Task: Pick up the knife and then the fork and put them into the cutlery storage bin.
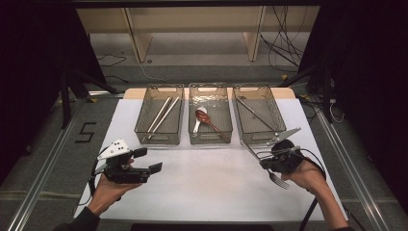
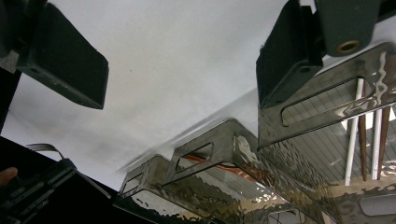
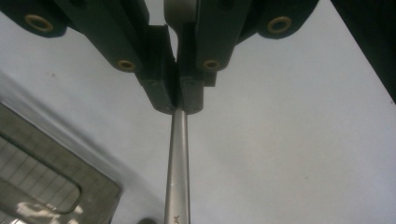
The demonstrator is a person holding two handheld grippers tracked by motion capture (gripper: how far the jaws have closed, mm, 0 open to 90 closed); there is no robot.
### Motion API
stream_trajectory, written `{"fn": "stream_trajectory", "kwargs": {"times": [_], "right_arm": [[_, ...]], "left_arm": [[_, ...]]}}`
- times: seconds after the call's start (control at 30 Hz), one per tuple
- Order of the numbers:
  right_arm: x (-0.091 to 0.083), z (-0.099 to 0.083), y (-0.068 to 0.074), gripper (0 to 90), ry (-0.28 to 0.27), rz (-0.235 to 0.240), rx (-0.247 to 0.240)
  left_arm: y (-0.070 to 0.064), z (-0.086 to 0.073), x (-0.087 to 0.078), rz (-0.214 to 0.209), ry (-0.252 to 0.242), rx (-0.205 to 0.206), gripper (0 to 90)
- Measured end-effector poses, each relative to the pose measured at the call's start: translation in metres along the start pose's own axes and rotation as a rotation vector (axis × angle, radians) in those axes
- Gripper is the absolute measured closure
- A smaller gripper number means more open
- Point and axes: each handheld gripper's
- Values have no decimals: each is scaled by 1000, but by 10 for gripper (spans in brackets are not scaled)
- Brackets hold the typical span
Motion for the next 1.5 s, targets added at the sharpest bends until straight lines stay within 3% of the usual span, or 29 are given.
{"fn": "stream_trajectory", "kwargs": {"times": [0.83,1.23,1.5], "right_arm": [[-12,31,-29,857,-126,-11,107],[-24,48,-38,856,-197,-34,142],[-29,60,-44,856,-217,-56,163]], "left_arm": [[1,0,0,2,1,-1,165],[1,0,-1,5,1,-1,165],[1,0,0,4,1,1,165]]}}
Point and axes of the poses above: each handheld gripper's, and its own axes: x roughly forward along the jaws, z roughly out of its top, y roughly to its left, and after that the axes turned 8 degrees about x, right-handed
